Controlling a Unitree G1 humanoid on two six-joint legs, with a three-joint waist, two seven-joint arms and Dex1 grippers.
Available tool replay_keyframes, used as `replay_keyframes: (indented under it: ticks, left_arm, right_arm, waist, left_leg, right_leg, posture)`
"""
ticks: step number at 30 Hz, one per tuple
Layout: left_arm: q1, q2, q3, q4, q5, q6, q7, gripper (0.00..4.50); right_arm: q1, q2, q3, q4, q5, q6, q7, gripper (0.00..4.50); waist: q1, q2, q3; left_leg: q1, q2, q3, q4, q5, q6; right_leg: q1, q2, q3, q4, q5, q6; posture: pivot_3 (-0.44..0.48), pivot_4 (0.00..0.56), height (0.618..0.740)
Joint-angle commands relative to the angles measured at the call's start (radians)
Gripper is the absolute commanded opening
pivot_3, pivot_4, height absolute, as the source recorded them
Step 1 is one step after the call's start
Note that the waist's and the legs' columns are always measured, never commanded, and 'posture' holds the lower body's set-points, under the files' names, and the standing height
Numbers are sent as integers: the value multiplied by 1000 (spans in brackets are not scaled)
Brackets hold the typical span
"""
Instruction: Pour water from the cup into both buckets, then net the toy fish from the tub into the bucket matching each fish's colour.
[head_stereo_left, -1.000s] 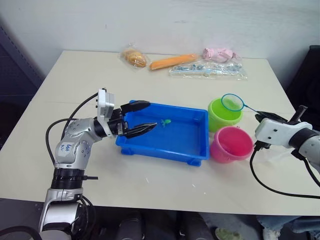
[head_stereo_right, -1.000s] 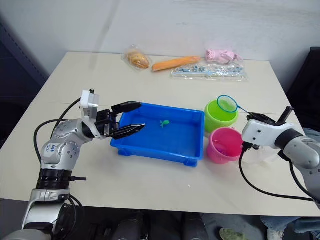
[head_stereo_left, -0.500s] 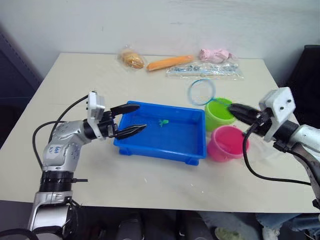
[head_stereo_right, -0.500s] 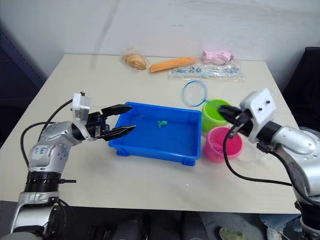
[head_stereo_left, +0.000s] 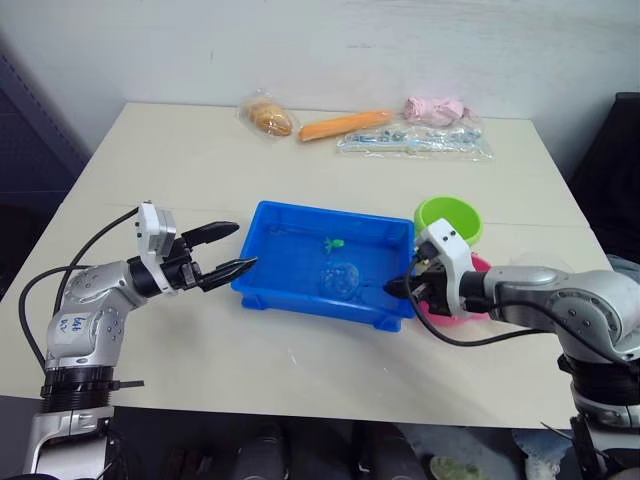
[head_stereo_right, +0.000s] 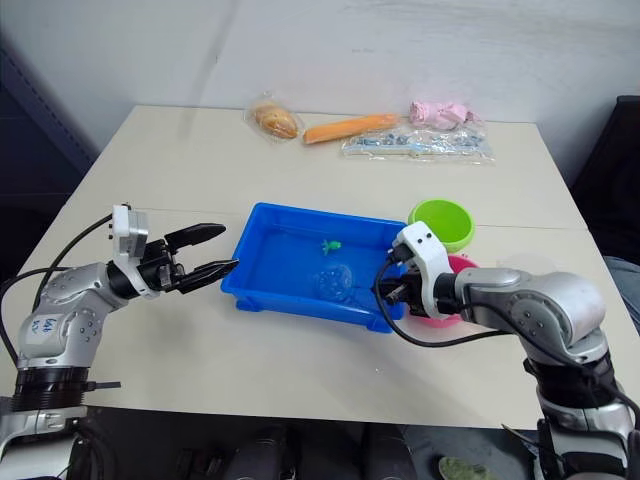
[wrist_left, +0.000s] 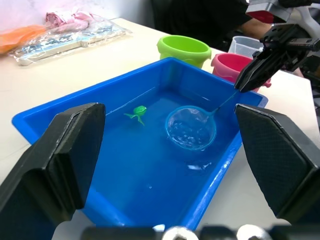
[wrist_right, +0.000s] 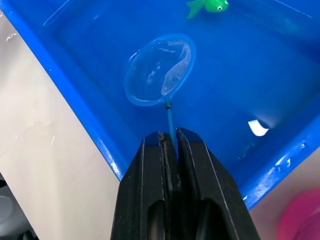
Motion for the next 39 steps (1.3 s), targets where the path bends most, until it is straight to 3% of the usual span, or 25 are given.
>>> replay_keyframes:
  ticks: [1,7,14,27,39]
  left_arm:
    - [4,6,20,-40,-8,-14,7,4445]
    - [9,-13,12,-69,-13,-10,28,4445]
    - [22,-14,19,-88,-20,-4,41,4445]
    - [15,-14,14,-82,-23,-8,51,4445]
    - [-65,-15,-36,-79,5,-39,22,4445]
  right_arm:
    - [-32,33,-12,48,-23,34,-8,0]
    - [-117,133,37,231,-163,-10,-41,0]
    - [-161,241,-41,302,-216,-39,-76,0]
    - [-111,359,-162,204,-169,-69,-47,0]
    - [21,266,-360,-106,26,71,-2,0]
  waist:
    - [0,0,0]
    - [-8,0,0]
    - [-19,0,0]
    - [-25,0,0]
    - [-22,0,0]
  left_leg:
    - [0,0,0,0,0,0]
    - [0,0,3,0,0,0]
    - [-1,0,4,-2,0,0]
    - [-1,1,5,-3,0,0]
    - [-1,0,5,-4,0,0]
  right_leg:
    - [0,0,0,0,0,0]
    - [-2,0,2,1,0,0]
    - [-3,0,2,1,0,0]
    - [-4,0,3,1,0,0]
    - [-4,0,4,0,0,0]
  posture:
    - [0,150,740]
    - [0,150,740]
    - [0,150,740]
    - [0,150,740]
    - [0,150,740]
